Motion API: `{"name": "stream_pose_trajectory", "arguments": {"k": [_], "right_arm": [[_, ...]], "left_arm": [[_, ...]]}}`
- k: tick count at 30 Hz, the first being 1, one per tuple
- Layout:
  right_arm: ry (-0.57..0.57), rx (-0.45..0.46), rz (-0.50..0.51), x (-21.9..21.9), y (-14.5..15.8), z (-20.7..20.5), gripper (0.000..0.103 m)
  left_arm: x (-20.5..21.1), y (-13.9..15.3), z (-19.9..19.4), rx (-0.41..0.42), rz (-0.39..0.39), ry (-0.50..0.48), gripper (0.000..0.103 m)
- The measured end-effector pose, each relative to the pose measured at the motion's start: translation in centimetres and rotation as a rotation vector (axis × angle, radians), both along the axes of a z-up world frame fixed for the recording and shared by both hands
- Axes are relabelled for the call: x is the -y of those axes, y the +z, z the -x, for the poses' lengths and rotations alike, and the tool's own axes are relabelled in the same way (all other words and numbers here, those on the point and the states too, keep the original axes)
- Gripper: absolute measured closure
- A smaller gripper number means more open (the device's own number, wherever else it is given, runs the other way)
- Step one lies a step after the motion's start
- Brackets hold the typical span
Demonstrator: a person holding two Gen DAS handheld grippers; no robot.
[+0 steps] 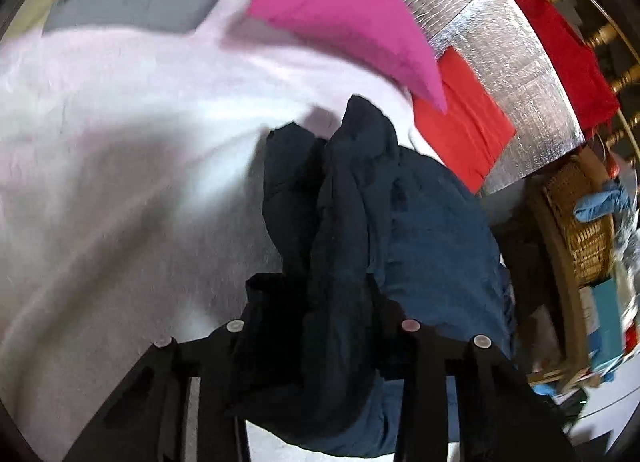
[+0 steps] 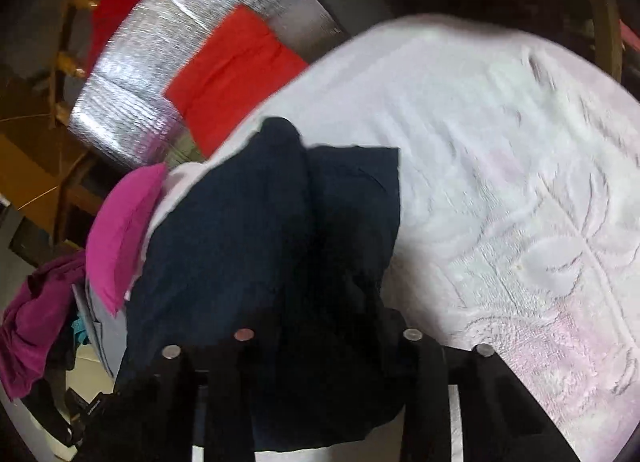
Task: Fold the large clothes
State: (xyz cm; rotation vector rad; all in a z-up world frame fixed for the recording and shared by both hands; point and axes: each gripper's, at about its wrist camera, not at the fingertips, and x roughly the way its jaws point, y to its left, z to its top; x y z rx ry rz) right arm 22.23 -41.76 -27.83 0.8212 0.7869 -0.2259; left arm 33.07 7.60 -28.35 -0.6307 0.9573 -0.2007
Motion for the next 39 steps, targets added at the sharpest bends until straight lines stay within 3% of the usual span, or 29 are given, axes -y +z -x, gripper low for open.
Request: {"name": "stream_pose_trajectory", "arguments": {"k": [2,4,5,7,9,12,14,15,16,19,24,28,34,39], "right_arm": [[0.016,-0.006,0.003,-0.5,-0.1,-0.5,0.067],[0.027,-0.097,0.012,-0.6,-2.1,-0.9,0.062],[0.031,-0.101,0.017,-0.6,-2.3,-0.5,0.060],[0.030,-0.083,0.022,-0.5,-1.2,0.0,0.057],[0.005,-0.051,0.042,-0.4,0.3,1.3,0.046],[-0.058,0.029,0.177,-0.7,3.7,3.5,0.037],[-0.079,0.102,0.229,-1.0,5.3,4.1,0.037],[-0.060,0.116,0.222,-1.2,5.6,3.9,0.043],[-0.033,0.116,0.209,-1.5,5.6,3.5,0.061],[0.058,0.068,0.220,-2.8,4.5,1.8,0.069],[0.112,0.074,0.238,-5.3,4.0,0.8,0.069],[0.120,0.059,0.218,-5.7,2.8,-0.4,0.069],[0.134,-0.047,0.204,-5.3,-0.5,-2.9,0.072],[0.147,-0.039,0.187,-4.9,-0.2,-3.0,0.070]], "left_arm": [[0.2,-0.8,-0.6,-0.032,-0.025,-0.007,0.057],[0.5,-1.6,-1.0,-0.065,-0.059,-0.007,0.049],[0.6,-1.3,-0.9,-0.065,-0.079,-0.001,0.048],[0.7,-0.5,-0.5,-0.069,-0.101,-0.002,0.047],[0.9,0.6,0.2,-0.050,-0.136,-0.014,0.046],[1.3,2.1,1.1,-0.013,-0.214,-0.024,0.045],[1.7,3.1,1.8,0.032,-0.277,-0.035,0.039],[1.8,3.5,1.9,0.048,-0.302,-0.033,0.037],[2.1,4.0,2.1,0.074,-0.337,-0.026,0.035],[2.6,5.2,2.4,0.136,-0.424,-0.028,0.033],[3.3,6.5,3.4,0.220,-0.561,-0.022,0.033],[4.2,6.6,3.2,0.255,-0.614,-0.032,0.032],[4.9,6.5,3.2,0.264,-0.648,-0.032,0.032],[5.5,6.5,3.2,0.278,-0.694,-0.032,0.032]]}}
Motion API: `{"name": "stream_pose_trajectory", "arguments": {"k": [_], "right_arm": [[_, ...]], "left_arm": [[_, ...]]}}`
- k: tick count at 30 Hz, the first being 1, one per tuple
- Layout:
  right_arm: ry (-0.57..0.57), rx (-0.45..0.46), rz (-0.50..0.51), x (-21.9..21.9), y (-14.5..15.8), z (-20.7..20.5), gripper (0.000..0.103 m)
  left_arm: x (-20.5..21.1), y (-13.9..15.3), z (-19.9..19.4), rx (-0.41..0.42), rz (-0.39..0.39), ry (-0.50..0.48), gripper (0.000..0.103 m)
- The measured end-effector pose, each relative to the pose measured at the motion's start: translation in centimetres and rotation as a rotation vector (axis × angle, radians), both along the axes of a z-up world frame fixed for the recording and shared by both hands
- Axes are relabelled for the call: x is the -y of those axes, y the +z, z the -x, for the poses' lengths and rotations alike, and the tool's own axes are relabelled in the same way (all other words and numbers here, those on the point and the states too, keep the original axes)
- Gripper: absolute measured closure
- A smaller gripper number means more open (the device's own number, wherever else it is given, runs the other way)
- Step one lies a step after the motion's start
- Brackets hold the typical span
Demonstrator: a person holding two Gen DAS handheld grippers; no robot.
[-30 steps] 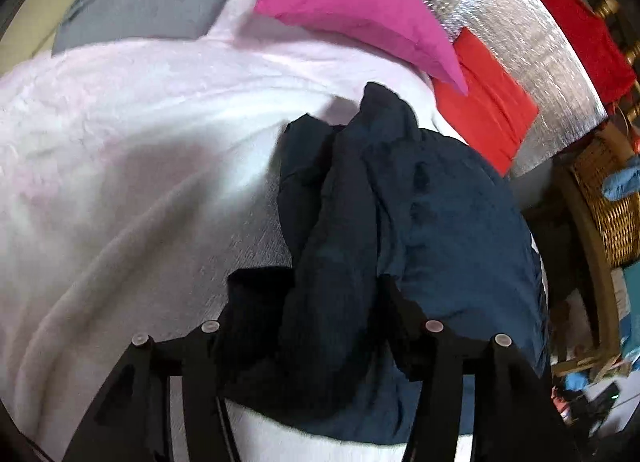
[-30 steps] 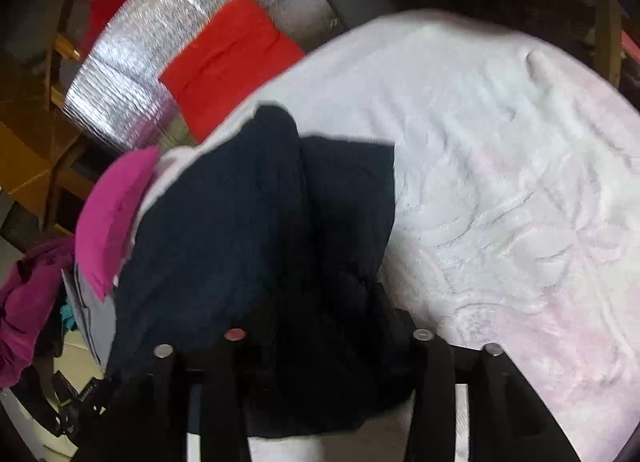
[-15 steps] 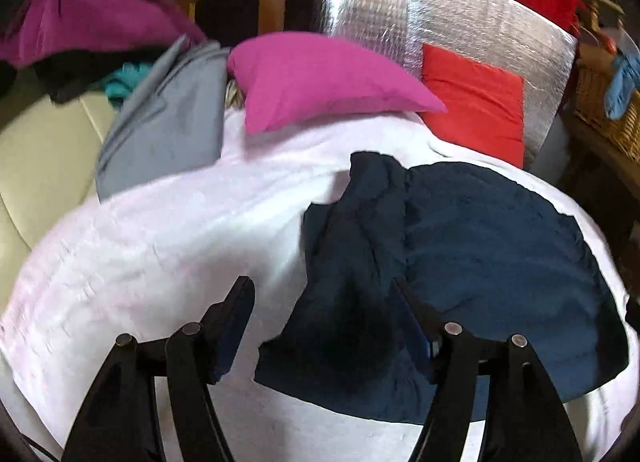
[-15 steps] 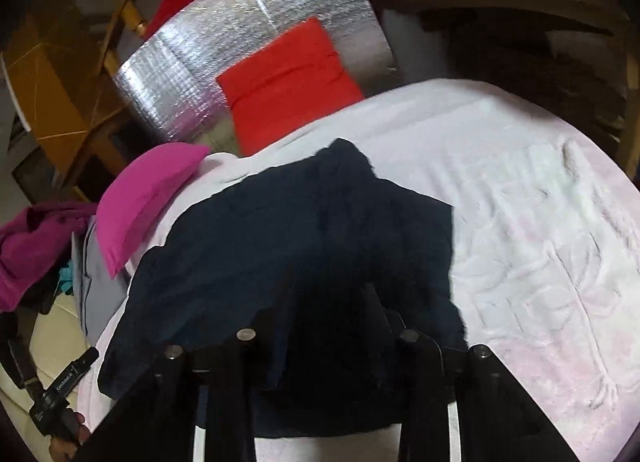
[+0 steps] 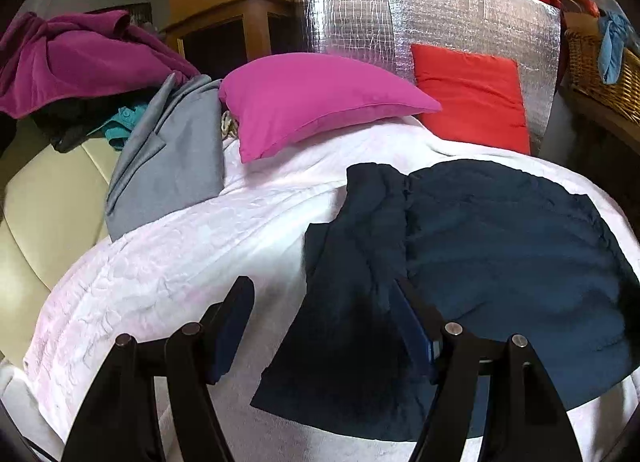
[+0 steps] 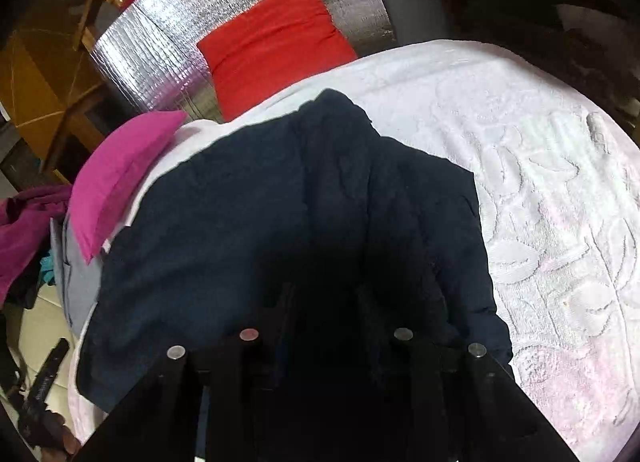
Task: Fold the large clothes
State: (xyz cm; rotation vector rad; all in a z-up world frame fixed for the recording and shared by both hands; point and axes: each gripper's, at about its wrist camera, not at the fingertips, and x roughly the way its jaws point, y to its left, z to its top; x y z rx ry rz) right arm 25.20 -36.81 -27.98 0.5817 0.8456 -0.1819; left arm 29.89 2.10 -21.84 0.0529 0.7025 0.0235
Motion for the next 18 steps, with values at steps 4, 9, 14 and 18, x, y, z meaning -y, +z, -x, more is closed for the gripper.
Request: {"name": "stream_pose_trajectory", "arguments": {"k": [4,9,14,18], "right_arm": [[-0.016,0.094,-0.020,0.4,1.9,0.4,0.068],[-0.026,0.107,-0.019,0.3,2.1,-0.9,0.048],[-0.038,0.021,-0.001,0.3,0.0,-3.3,0.055],[-0.022,-0.020,0.031,0.1,-1.1,-4.0,0.056]], "left_arm": [[0.1,0.0,-0.1,0.005,-0.008,0.006,0.032],[0.3,-0.1,-0.3,0.005,-0.035,0.010,0.032],[0.4,-0.5,-0.7,-0.003,-0.048,0.013,0.032],[0.4,-1.0,-1.2,-0.021,-0.059,0.019,0.032]]}}
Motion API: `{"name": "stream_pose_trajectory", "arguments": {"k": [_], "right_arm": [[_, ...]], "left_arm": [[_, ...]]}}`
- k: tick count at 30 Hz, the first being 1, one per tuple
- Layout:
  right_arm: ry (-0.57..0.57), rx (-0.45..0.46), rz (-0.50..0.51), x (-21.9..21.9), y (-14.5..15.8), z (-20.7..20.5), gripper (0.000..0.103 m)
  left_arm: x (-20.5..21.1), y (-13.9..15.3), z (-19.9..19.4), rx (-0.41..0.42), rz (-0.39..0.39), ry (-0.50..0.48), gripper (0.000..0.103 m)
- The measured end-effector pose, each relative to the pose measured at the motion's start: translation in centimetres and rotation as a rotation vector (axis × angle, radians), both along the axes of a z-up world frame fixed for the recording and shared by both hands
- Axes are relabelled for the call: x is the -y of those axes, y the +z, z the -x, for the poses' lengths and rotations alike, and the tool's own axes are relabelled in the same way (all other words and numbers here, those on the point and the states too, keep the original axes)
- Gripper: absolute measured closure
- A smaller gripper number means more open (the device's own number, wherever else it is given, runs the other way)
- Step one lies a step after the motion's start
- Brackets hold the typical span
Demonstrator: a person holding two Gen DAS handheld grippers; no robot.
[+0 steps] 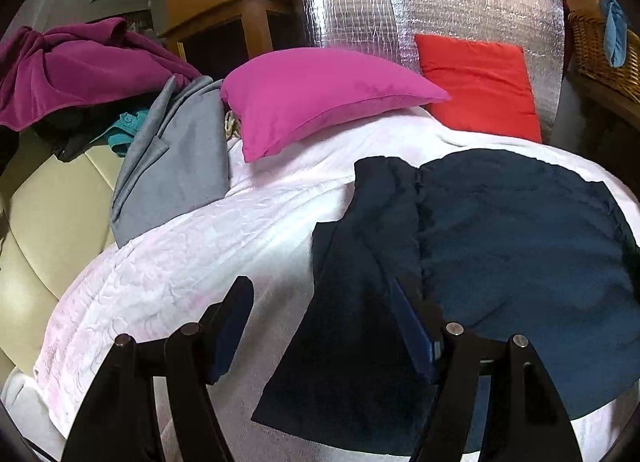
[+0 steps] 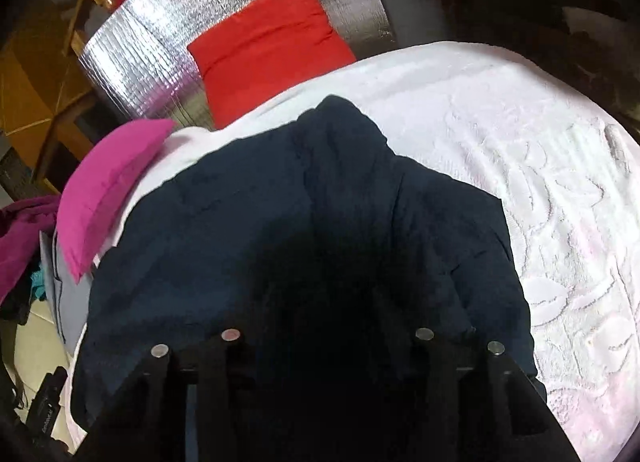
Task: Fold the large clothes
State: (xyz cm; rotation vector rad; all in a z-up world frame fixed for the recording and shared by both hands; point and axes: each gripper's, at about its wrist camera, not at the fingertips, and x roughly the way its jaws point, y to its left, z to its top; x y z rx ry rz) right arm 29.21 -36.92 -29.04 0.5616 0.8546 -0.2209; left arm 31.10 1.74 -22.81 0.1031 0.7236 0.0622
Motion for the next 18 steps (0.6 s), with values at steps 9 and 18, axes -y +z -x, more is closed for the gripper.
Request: {"name": "stream_pose_trajectory", "arguments": {"k": [9,18], "right_arm": [[-0.005,0.106,-0.073,1.3,1.9,2.3,0.056],[-0.040,0.159,-0.127,4.0,2.8,2.0,0.056]], "left_arm": [[-3.6,1.2,-0.8,0.007,0.049,0.067,0.029],[-3.7,1.1,-4.6,-0.043,0.277,0.027,0.024]]}}
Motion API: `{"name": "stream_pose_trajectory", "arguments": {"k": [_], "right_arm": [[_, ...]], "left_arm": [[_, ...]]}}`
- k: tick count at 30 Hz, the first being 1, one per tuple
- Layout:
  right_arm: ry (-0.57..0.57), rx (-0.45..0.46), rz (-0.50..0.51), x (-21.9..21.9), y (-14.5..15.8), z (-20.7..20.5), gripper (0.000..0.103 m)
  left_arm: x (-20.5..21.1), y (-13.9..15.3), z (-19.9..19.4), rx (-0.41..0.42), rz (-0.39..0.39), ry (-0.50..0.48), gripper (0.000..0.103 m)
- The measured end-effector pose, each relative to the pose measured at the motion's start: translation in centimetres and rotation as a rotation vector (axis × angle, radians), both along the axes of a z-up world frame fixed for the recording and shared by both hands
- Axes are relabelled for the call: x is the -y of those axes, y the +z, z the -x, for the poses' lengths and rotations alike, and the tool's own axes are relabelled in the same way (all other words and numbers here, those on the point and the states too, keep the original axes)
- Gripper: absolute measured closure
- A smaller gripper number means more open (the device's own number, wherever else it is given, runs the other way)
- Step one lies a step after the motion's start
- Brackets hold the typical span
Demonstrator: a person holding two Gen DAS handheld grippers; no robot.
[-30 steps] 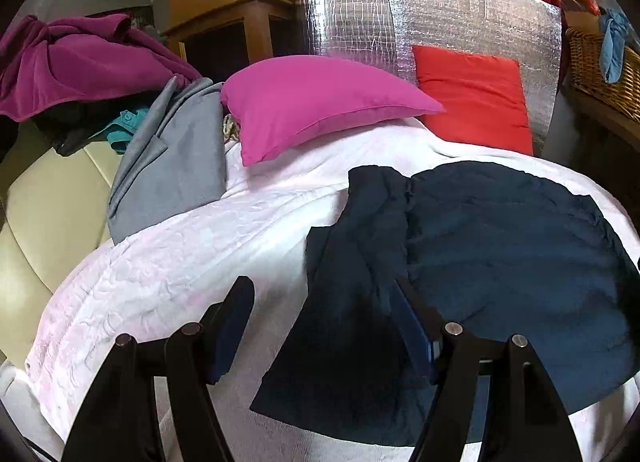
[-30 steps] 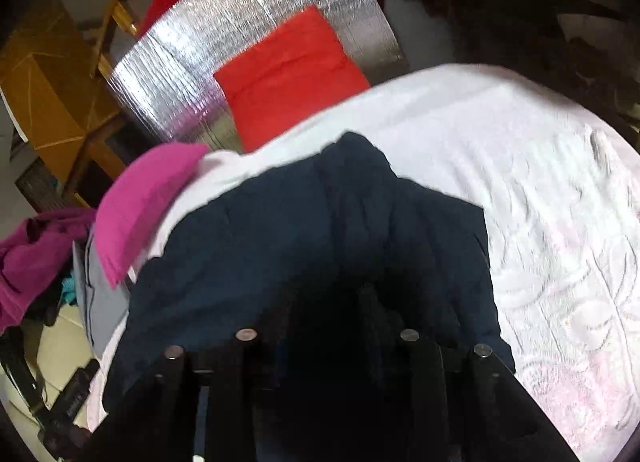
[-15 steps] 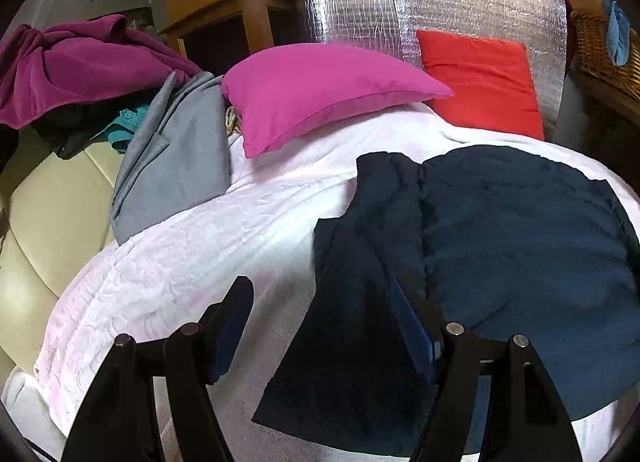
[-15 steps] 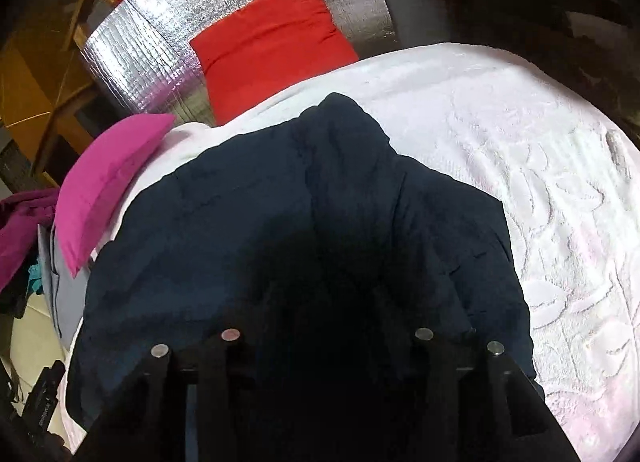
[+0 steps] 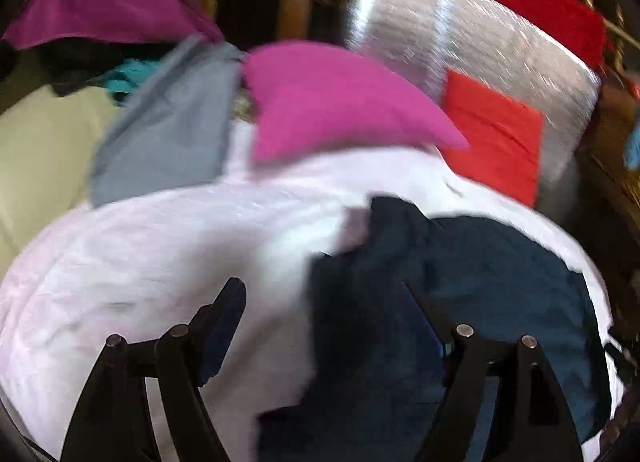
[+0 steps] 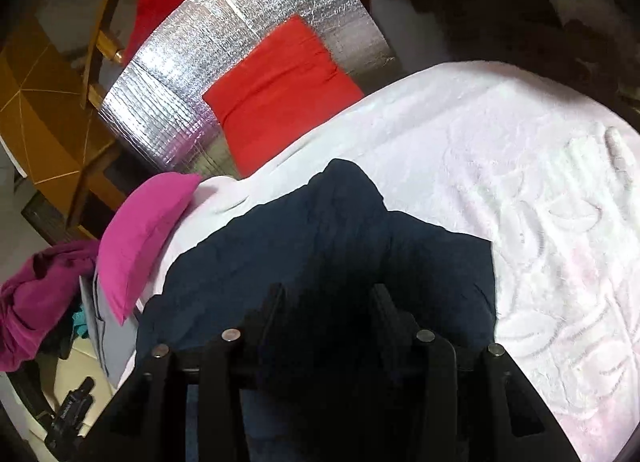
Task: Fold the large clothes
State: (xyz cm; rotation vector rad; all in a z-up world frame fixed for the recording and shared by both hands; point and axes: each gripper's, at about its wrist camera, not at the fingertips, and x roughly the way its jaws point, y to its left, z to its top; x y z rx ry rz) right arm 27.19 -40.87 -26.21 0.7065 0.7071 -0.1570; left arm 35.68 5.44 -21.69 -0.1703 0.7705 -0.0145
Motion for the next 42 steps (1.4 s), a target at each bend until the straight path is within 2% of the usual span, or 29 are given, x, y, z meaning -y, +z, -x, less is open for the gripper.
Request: {"name": "stream_pose_trajectory", "arguments": {"k": [3,6,7,10,12,14,15,16,18,20,23,27,29,32,33,34,35,37,38,40,42], "right_arm": [[0.006,-0.031,-0.001,-0.1,-0.7,-1.2,0.056],[0.014,-0.123,0.005,-0.1,-2.5,-2.5,0.058],[0.015,-0.131,0.006,-0.1,-2.8,-2.7,0.059],[0.023,-0.133,0.007,-0.2,-2.4,-2.5,0.059],[0.044,-0.108,-0.029,0.1,-1.8,-1.9,0.057],[0.036,-0.088,-0.047,0.5,-1.0,-0.5,0.045],[0.025,-0.078,-0.040,0.7,-0.4,0.4,0.034],[0.018,-0.058,-0.026,1.0,0.4,1.8,0.029],[-0.006,-0.051,0.001,1.9,1.2,3.6,0.029],[-0.034,-0.055,-0.006,3.2,1.1,4.8,0.028],[-0.074,-0.082,-0.100,5.4,-0.8,6.0,0.028],[-0.036,-0.109,-0.199,5.8,-3.3,4.9,0.027],[0.000,-0.127,-0.229,5.2,-4.4,3.9,0.027],[0.036,-0.169,-0.231,3.7,-5.9,2.4,0.026],[0.038,-0.169,-0.212,3.3,-5.9,2.0,0.029],[0.036,-0.168,-0.179,2.8,-5.6,1.7,0.035],[0.043,-0.168,-0.173,2.6,-5.3,1.3,0.049],[0.051,-0.149,-0.139,2.0,-4.0,1.0,0.065],[0.052,-0.124,-0.095,1.5,-2.9,0.9,0.066],[0.056,-0.082,-0.030,0.4,-1.2,0.9,0.066],[0.055,-0.094,0.001,0.0,-1.4,0.7,0.067]], "left_arm": [[2.3,-2.5,-1.9,-0.109,-0.022,-0.058,0.024],[3.3,-5.5,-3.0,-0.236,-0.044,-0.073,0.024],[3.3,-5.8,-3.0,-0.245,-0.038,-0.071,0.024],[3.0,-5.1,-2.7,-0.236,-0.031,-0.073,0.024],[2.7,-4.1,-2.0,-0.204,-0.037,-0.070,0.024],[1.9,-2.9,-1.2,-0.169,-0.015,-0.073,0.024],[1.4,-2.1,-0.7,-0.144,0.003,-0.072,0.024],[0.8,-1.5,-0.2,-0.125,0.017,-0.060,0.023],[-0.4,-1.1,0.0,-0.111,0.039,-0.039,0.019],[-1.5,-1.6,-0.1,-0.126,0.061,-0.023,0.017],[-2.3,-2.7,-0.2,-0.164,0.101,-0.007,0.017],[-2.2,-4.6,-1.0,-0.244,0.237,-0.060,0.017],[-2.0,-5.8,-1.1,-0.283,0.277,-0.084,0.017],[-1.4,-6.5,-0.9,-0.290,0.323,-0.133,0.017],[-1.2,-6.5,-0.9,-0.295,0.342,-0.143,0.019],[-1.1,-6.6,-0.9,-0.295,0.359,-0.150,0.033],[-0.8,-6.5,-0.8,-0.292,0.367,-0.159,0.049],[-0.8,-5.9,-0.4,-0.264,0.365,-0.154,0.060],[-0.7,-5.4,-0.1,-0.247,0.365,-0.155,0.064],[-0.5,-5.1,0.1,-0.236,0.358,-0.152,0.064],[-0.1,-5.5,0.1,-0.253,0.323,-0.141,0.063]]}}
